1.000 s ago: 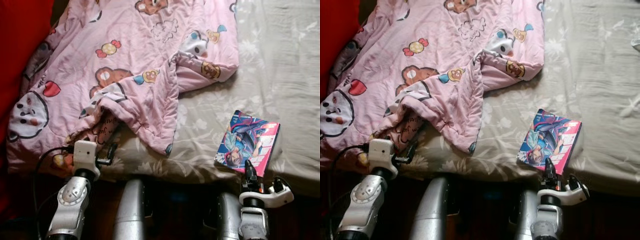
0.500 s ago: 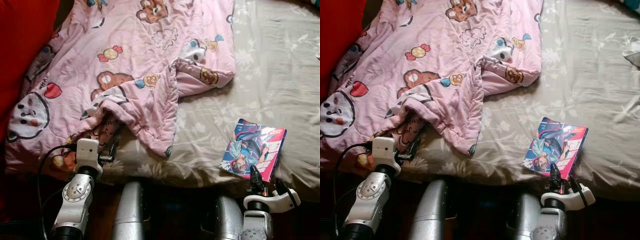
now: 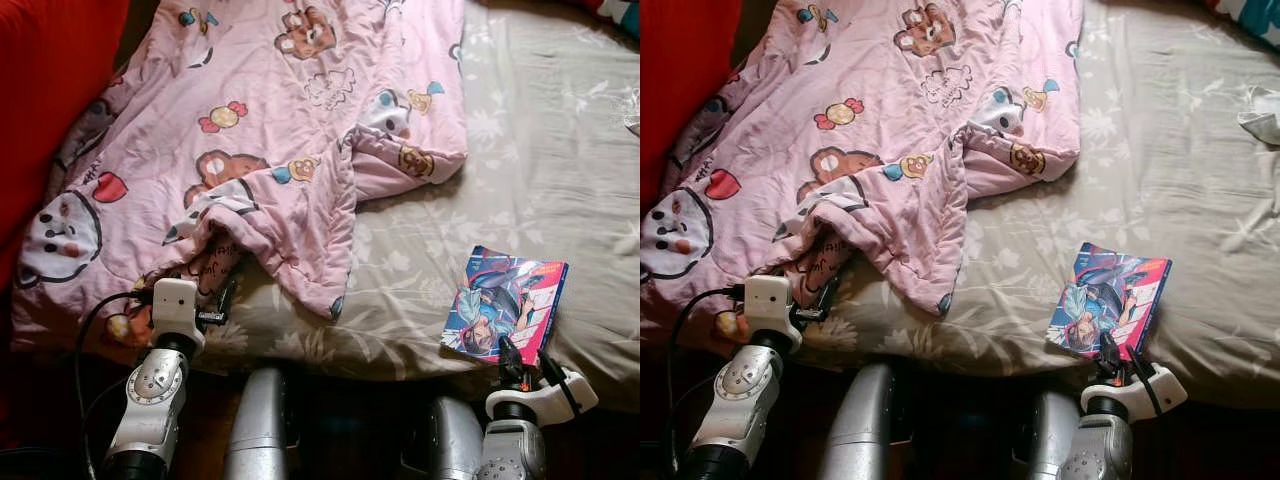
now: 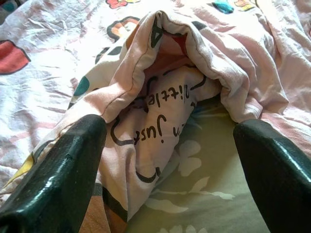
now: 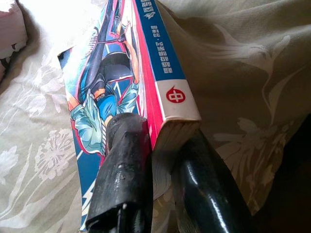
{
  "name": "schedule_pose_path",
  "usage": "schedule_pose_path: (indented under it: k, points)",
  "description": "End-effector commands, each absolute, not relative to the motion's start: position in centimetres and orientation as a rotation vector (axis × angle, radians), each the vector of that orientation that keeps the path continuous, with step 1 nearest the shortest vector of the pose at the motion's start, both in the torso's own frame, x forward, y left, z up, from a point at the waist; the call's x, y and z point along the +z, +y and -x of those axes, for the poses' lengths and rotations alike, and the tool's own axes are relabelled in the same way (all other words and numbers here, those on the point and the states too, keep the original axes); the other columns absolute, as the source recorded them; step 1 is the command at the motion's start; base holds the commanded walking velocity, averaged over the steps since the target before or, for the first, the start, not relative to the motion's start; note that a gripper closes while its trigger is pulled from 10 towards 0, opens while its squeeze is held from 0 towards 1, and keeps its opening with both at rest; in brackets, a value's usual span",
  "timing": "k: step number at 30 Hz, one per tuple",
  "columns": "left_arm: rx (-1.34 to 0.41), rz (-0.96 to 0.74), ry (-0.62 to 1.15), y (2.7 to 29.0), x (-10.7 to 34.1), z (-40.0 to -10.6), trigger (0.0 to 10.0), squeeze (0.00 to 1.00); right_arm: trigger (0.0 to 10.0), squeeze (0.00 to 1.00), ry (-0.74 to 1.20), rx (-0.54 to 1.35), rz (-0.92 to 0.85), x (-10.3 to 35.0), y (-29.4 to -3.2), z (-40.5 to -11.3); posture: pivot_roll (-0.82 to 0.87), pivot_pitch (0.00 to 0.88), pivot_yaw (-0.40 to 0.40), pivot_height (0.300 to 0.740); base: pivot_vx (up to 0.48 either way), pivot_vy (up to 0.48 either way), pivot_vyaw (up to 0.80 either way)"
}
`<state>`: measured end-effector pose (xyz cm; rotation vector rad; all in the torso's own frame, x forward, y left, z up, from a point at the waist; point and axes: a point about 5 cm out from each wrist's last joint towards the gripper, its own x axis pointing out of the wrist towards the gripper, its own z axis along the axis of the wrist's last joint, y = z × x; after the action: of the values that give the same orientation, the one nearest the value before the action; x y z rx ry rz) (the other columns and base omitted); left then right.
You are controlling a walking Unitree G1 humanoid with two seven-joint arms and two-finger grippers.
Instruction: Clean up the room
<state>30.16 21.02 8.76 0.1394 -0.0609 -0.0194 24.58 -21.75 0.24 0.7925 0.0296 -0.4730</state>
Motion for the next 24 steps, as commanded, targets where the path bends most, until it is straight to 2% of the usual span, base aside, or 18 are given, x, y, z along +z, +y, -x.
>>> schedule_pose_path:
  k: [1, 6, 7, 8, 9, 10, 12, 13, 14, 15, 24]
  points:
    - [-0.001, -0.146, -0.018, 21.53, 7.68, -29.58, 10.0, 0.00, 10.0, 0.00, 0.101, -0.559, -0.802, -1.59, -22.00, -22.49, 0.17, 0.272, 0.030, 0.600, 0.000, 0.000, 0.00]
    - [0.000, -0.146, -0.018, 21.58, 7.62, -29.51, 10.0, 0.00, 10.0, 0.00, 0.116, -0.573, -0.823, -1.84, -21.96, -22.37, 0.17, 0.276, 0.030, 0.600, 0.000, 0.000, 0.00]
    - [-0.001, -0.147, -0.018, 21.55, 7.56, -29.48, 10.0, 0.00, 10.0, 0.07, 0.118, -0.574, -0.835, -1.94, -21.98, -22.32, 0.17, 0.276, 0.030, 0.600, 0.000, 0.000, 0.00]
    - [-0.001, -0.147, -0.018, 21.55, 7.56, -29.48, 10.0, 0.00, 10.0, 0.07, 0.118, -0.574, -0.835, -1.94, -21.98, -22.32, 0.17, 0.276, 0.030, 0.600, 0.000, 0.000, 0.00]
    - [-0.001, -0.146, -0.017, 21.55, 7.54, -29.45, 10.0, 0.00, 10.0, 0.84, 0.118, -0.574, -0.837, -1.97, -22.00, -22.29, 0.17, 0.276, 0.029, 0.600, 0.000, 0.000, 0.00]
    - [-0.001, -0.146, -0.017, 21.56, 7.53, -29.45, 10.0, 0.00, 10.0, 1.00, 0.118, -0.574, -0.837, -1.99, -22.01, -22.28, 0.17, 0.277, 0.029, 0.600, 0.000, 0.000, 0.00]
    - [-0.001, -0.147, -0.016, 21.58, 7.53, -29.44, 10.0, 0.00, 10.0, 1.00, 0.121, -0.574, -0.836, -2.02, -22.01, -22.28, 0.17, 0.277, 0.030, 0.600, 0.000, 0.000, 0.00]
    - [0.000, -0.146, -0.016, 21.59, 7.53, -29.44, 10.0, 0.00, 10.0, 0.97, 0.122, -0.574, -0.836, -2.03, -22.01, -22.29, 0.17, 0.277, 0.030, 0.600, 0.000, 0.000, 0.00]
    - [0.000, -0.147, -0.016, 21.60, 7.53, -29.44, 10.0, 0.00, 10.0, 0.51, 0.123, -0.575, -0.838, -2.05, -22.01, -22.29, 0.17, 0.278, 0.030, 0.600, 0.000, 0.000, 0.00]
    - [0.000, -0.147, -0.016, 21.61, 7.53, -29.43, 10.0, 0.00, 10.0, 0.00, 0.125, -0.577, -0.839, -2.07, -22.01, -22.29, 0.18, 0.278, 0.031, 0.600, 0.000, 0.000, 0.00]
    - [0.002, -0.149, -0.014, 21.71, 7.48, -29.36, 10.0, 0.00, 10.0, 0.00, 0.128, -0.582, -0.857, -2.19, -22.24, -22.54, 0.18, 0.279, 0.036, 0.600, 0.000, 0.000, 0.00]
